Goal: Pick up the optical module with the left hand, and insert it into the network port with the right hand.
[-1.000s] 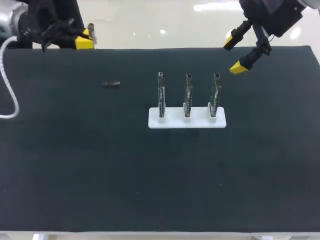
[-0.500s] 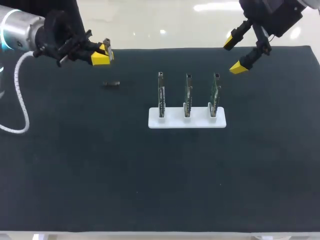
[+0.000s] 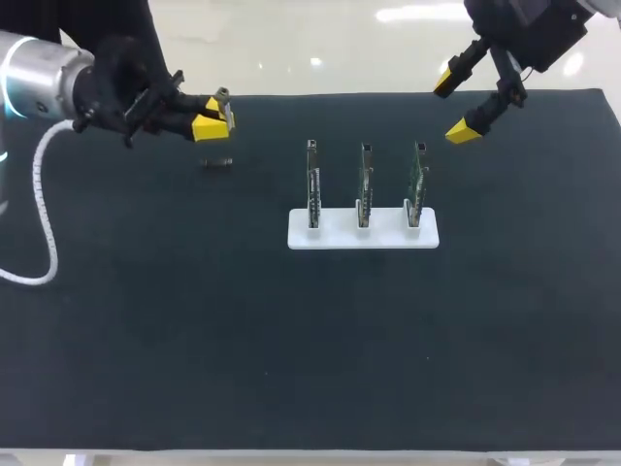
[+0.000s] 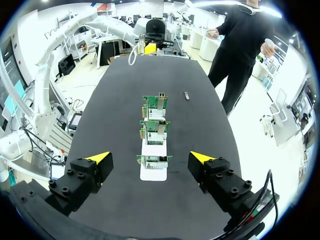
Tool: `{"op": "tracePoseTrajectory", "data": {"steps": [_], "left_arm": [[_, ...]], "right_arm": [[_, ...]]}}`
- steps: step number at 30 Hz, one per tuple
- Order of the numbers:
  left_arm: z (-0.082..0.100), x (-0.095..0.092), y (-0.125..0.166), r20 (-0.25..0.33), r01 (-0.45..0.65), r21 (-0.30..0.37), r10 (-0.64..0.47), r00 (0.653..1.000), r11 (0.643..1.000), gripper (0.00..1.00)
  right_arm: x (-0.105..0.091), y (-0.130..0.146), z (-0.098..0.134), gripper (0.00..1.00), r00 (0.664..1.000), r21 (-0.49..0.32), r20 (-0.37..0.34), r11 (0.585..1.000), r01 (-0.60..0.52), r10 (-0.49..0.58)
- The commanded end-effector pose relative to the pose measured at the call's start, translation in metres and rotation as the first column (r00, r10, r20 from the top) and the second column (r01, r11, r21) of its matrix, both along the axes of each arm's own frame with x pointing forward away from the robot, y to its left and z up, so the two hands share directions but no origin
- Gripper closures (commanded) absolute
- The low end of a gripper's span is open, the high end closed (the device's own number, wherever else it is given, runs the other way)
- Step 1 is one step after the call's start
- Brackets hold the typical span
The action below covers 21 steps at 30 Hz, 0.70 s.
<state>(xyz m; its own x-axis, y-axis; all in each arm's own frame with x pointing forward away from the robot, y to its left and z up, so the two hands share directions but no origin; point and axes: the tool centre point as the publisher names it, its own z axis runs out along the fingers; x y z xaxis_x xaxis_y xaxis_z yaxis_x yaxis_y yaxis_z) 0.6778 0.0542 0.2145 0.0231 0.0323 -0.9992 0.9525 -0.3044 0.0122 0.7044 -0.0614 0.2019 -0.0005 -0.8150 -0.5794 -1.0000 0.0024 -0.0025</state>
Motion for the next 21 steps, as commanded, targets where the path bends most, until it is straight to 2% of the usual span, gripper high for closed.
{"op": "tracePoseTrajectory", "data": {"steps": [1, 7, 9, 15, 21], "left_arm": [[-0.001, -0.007, -0.015, 0.013, -0.508, -0.002, 0.508, 0.861, 0.861, 1.0], [-0.002, -0.008, -0.033, 0.01, -0.45, 0.041, 0.45, 0.893, 0.892, 1.0], [-0.003, -0.007, -0.037, 0.004, -0.425, 0.033, 0.425, 0.905, 0.904, 1.0], [-0.003, -0.003, -0.056, 0.004, -0.423, 0.017, 0.423, 0.906, 0.906, 1.0], [-0.005, 0.003, -0.066, 0.008, -0.384, -0.007, 0.384, 0.923, 0.923, 1.0]], "right_arm": [[-0.001, 0.0, 0.0, 0.0, 1.0, 0.0, 0.001, 1.0, 0.001, -0.001], [-0.001, 0.0, 0.0, 0.0, 1.0, 0.0, 0.001, 1.0, 0.001, -0.001], [-0.001, 0.0, 0.0, 0.0, 1.0, 0.0, 0.001, 1.0, 0.001, -0.001], [-0.001, 0.0, 0.0, 0.0, 1.0, 0.0, 0.001, 1.0, 0.001, -0.001], [-0.001, 0.0, 0.0, 0.0, 1.0, 0.0, 0.001, 1.0, 0.001, -0.001]]}}
